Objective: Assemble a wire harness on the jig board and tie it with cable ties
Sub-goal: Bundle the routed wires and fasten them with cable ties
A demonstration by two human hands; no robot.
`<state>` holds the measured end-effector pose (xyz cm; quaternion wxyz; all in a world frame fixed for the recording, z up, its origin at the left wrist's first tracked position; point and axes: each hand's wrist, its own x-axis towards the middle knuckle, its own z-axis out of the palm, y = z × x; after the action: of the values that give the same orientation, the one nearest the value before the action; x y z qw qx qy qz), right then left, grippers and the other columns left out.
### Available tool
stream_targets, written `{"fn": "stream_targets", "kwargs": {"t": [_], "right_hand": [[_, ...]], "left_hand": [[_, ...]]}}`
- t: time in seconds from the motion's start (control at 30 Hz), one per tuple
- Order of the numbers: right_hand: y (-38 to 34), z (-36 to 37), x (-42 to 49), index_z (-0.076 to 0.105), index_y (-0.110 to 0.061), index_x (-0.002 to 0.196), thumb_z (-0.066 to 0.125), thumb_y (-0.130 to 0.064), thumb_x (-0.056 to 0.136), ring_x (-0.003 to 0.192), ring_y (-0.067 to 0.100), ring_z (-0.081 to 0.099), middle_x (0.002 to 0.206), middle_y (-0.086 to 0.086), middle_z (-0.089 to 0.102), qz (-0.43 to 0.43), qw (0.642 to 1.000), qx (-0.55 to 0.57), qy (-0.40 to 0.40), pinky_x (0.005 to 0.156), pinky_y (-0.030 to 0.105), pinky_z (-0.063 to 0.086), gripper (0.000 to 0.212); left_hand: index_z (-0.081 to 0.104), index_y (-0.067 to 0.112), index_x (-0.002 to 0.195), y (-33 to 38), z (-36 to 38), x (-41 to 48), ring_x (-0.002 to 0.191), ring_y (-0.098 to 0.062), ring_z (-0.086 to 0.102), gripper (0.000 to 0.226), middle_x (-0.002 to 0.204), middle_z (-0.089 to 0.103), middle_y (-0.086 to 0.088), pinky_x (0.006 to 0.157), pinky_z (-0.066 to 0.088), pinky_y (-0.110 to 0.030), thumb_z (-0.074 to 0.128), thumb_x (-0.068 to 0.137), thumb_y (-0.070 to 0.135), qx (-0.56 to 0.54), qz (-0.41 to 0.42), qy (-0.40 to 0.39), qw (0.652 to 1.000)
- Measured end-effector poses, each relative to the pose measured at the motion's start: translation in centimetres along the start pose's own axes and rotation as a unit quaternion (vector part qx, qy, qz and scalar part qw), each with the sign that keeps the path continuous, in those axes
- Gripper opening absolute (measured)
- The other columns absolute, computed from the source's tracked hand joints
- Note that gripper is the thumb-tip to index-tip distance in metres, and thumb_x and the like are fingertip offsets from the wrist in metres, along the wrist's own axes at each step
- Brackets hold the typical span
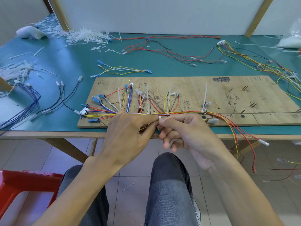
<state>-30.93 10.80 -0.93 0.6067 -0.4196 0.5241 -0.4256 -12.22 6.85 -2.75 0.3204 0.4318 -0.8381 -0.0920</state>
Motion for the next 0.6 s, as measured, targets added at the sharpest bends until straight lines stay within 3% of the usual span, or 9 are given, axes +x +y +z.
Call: {"fn": "stream_targets", "kwargs": {"t": [0.1, 0.2, 0.43, 0.6], "right_hand": [[-0.12, 0.05, 0.03, 0.079, -0.012, 0.080, 0.071, -0.020, 0.097, 0.052, 0.021, 0.063, 0.075, 0.015, 0.069, 0.004, 1.000, 0.001, 0.001, 0.045, 0.024, 0.044, 0.020], [-0.31, 0.02, 0.04, 0.079, -0.012, 0.081, 0.071, -0.022, 0.096, 0.053, 0.021, 0.062, 0.075, 0.015, 0.069, 0.012, 1.000, 0.012, -0.005, 0.045, 0.025, 0.045, 0.020], [-0.43, -0.21, 0.19, 0.078, -0.015, 0.084, 0.070, -0.023, 0.097, 0.052, 0.020, 0.062, 0.074, 0.013, 0.067, 0.016, 1.000, 0.011, -0.018, 0.044, 0.025, 0.045, 0.017], [-0.32, -0.36, 0.19, 0.077, -0.011, 0.088, 0.070, -0.022, 0.098, 0.053, 0.020, 0.061, 0.076, 0.014, 0.068, 0.014, 0.999, 0.018, -0.022, 0.044, 0.025, 0.046, 0.016]], "left_hand": [[0.067, 0.032, 0.085, 0.22, -0.31, 0.35, 0.061, -0.022, 0.034, 0.016, 0.056, 0.040, 0.003, 0.056, 0.031, -0.033, 0.058, 0.098, 0.038, -0.001, -0.003, -0.009, 1.000], [0.072, 0.037, 0.090, 0.45, -0.58, 0.55, 0.059, -0.023, 0.037, 0.014, 0.054, 0.039, 0.003, 0.055, 0.025, -0.027, 0.058, 0.095, 0.039, -0.002, -0.007, -0.021, 1.000], [0.072, 0.039, 0.091, 0.88, -0.66, 0.49, 0.054, -0.012, 0.041, 0.013, 0.052, 0.042, 0.009, 0.053, 0.026, -0.026, 0.060, 0.090, 0.044, 0.000, -0.026, -0.021, 0.999], [0.073, 0.040, 0.095, 0.90, -0.64, 0.46, 0.054, -0.014, 0.041, 0.012, 0.051, 0.042, 0.009, 0.054, 0.026, -0.027, 0.062, 0.092, 0.043, 0.006, -0.022, -0.014, 1.000]]}}
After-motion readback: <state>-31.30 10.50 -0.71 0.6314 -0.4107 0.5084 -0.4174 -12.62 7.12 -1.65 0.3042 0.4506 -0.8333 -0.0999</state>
